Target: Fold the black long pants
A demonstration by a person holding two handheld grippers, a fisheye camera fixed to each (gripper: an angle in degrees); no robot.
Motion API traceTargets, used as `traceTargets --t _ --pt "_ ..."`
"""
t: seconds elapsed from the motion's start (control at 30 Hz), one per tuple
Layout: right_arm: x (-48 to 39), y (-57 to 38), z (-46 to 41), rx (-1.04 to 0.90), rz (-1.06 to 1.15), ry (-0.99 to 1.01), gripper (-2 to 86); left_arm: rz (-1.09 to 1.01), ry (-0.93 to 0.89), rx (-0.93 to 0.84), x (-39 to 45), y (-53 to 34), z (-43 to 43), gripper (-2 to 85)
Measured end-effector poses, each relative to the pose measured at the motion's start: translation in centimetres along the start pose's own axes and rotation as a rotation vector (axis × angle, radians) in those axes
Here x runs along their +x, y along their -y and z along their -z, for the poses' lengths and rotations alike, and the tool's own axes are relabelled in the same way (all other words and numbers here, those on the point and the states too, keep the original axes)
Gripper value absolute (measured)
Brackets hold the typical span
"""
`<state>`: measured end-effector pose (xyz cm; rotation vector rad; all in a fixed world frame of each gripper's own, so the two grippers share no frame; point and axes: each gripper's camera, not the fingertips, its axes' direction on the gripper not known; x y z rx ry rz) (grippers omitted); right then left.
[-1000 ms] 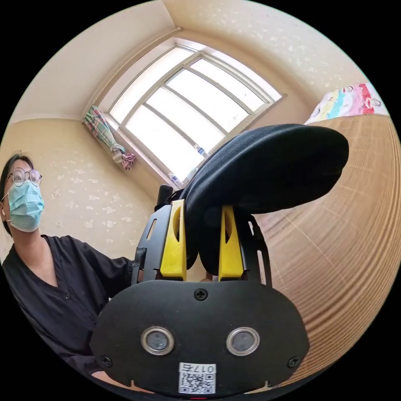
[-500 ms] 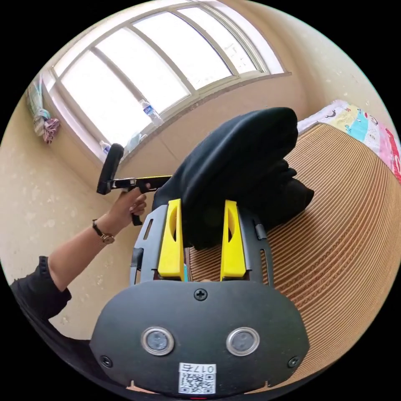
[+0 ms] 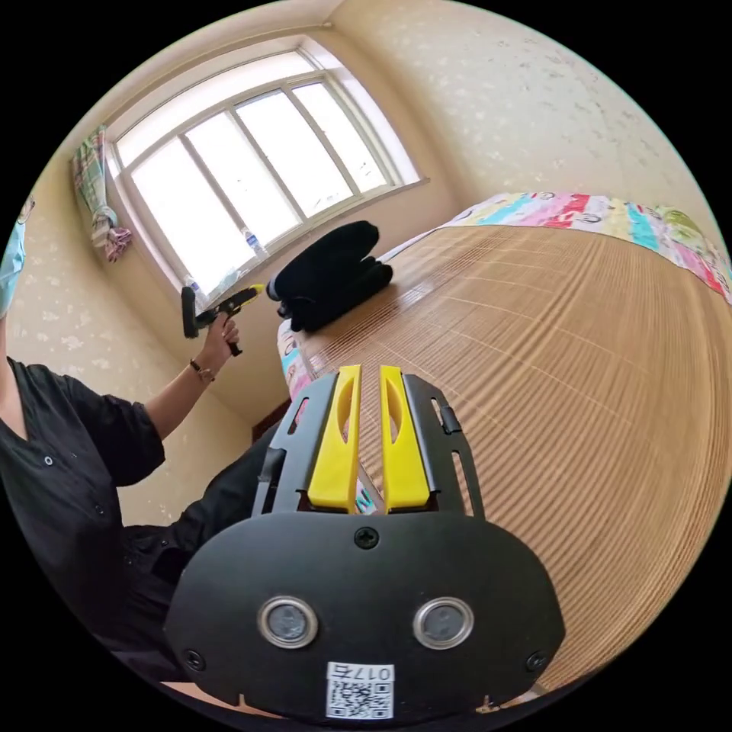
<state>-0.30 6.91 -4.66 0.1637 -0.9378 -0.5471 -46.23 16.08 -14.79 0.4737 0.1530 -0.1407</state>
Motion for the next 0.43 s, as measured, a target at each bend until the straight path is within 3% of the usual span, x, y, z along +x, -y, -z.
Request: traceTargets --t 0.2,0.3,0.37,0.43 --pt "-1.3 -6.1 16.8 0.221 -0.116 -0.362 1.4 -0.007 -0.498 -0.021 10.0 -10.2 -0.6 3.6" --pt "-3.0 -8.9 24.0 0.286 -0.151 -0.701 1.5 0.065 -0.734 -0.049 13.7 -12.0 -1.6 4.6" --pt "-3.2 -10.9 28.3 0.289 -0.236 -1.042 2.1 0.113 -0.887 -0.066 15.7 -12.8 -2.8 5.0" --pt "-1.5 -12.4 31.6 0.276 -0.372 -1.173 3.0 0.161 -1.020 -0.122 18.3 -13.7 -4.6 5.1"
